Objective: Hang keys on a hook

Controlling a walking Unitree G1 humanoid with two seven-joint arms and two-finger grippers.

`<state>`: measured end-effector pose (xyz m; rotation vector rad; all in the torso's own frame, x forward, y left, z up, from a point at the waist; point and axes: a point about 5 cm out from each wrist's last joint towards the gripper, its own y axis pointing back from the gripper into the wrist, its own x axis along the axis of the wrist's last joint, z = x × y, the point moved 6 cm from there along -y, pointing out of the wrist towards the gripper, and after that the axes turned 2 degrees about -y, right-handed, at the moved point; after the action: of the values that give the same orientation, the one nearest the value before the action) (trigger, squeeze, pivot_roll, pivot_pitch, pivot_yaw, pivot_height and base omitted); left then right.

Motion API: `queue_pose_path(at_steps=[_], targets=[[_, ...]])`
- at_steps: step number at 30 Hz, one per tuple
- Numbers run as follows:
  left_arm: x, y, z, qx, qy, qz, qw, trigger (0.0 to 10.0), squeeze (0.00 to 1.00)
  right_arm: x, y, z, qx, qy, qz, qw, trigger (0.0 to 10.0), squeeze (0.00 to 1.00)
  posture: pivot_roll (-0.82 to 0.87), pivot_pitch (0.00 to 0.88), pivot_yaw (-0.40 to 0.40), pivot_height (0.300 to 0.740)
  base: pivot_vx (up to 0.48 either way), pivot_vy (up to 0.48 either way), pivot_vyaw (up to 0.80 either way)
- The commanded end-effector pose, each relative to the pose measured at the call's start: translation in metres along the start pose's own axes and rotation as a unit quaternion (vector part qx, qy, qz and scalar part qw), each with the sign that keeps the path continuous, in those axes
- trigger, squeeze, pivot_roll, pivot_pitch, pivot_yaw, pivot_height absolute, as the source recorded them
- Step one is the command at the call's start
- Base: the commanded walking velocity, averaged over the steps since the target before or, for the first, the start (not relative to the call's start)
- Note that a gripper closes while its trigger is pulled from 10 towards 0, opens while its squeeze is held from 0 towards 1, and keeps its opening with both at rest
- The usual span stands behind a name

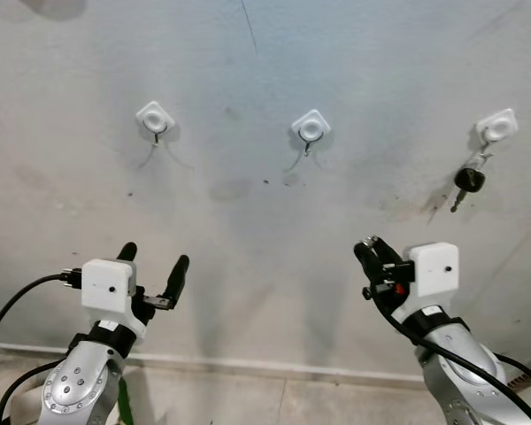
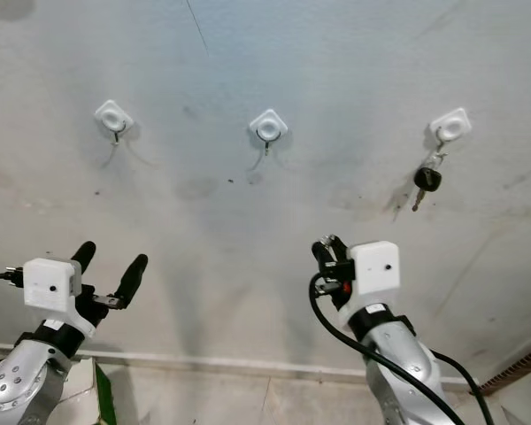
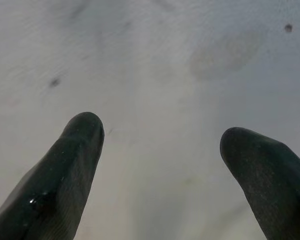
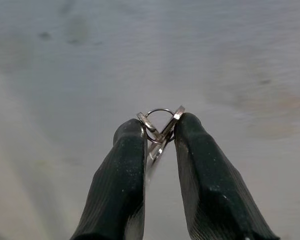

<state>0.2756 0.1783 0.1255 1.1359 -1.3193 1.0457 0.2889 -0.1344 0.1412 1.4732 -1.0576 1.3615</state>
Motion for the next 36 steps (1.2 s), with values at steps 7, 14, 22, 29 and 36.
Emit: queue_pose_path(at_steps=[7,14,22,29,36], targets=[[-0.001,-0.001,0.003,-0.001,0.004,-0.002,1.0,10.0,0.0,0.002,0.001,0.007,-0.011,0.007,0.002,1.0,10.0,0.0,0.05,0.0,0.038,0.74,0.154,0.0,0.0],[-0.003,0.001,0.004,0.001,-0.002,-0.008,1.0,10.0,0.0,0.002,0.001,0.007,-0.009,0.007,0.002,1.0,10.0,0.0,0.05,0.0,0.037,0.74,0.0,0.0,0.0],[0.007,0.001,0.014,-0.03,-0.051,0.013,0.998,10.0,0.0,0.011,-0.006,-0.003,0.016,0.013,0.016,1.0,10.0,0.0,0.06,0.0,0.039,0.74,0.0,0.0,0.0],[0.021,0.0,0.026,-0.074,-0.08,0.044,0.993,10.0,0.0,0.022,-0.011,-0.016,0.073,0.014,0.022,0.997,10.0,0.0,0.06,0.0,0.046,0.74,0.0,0.0,0.0],[0.028,-0.006,0.039,-0.111,-0.072,0.06,0.989,10.0,0.0,0.039,-0.018,-0.032,0.124,0.008,0.042,0.991,10.0,0.0,0.07,0.0,0.05,0.74,0.0,0.0,0.0]])
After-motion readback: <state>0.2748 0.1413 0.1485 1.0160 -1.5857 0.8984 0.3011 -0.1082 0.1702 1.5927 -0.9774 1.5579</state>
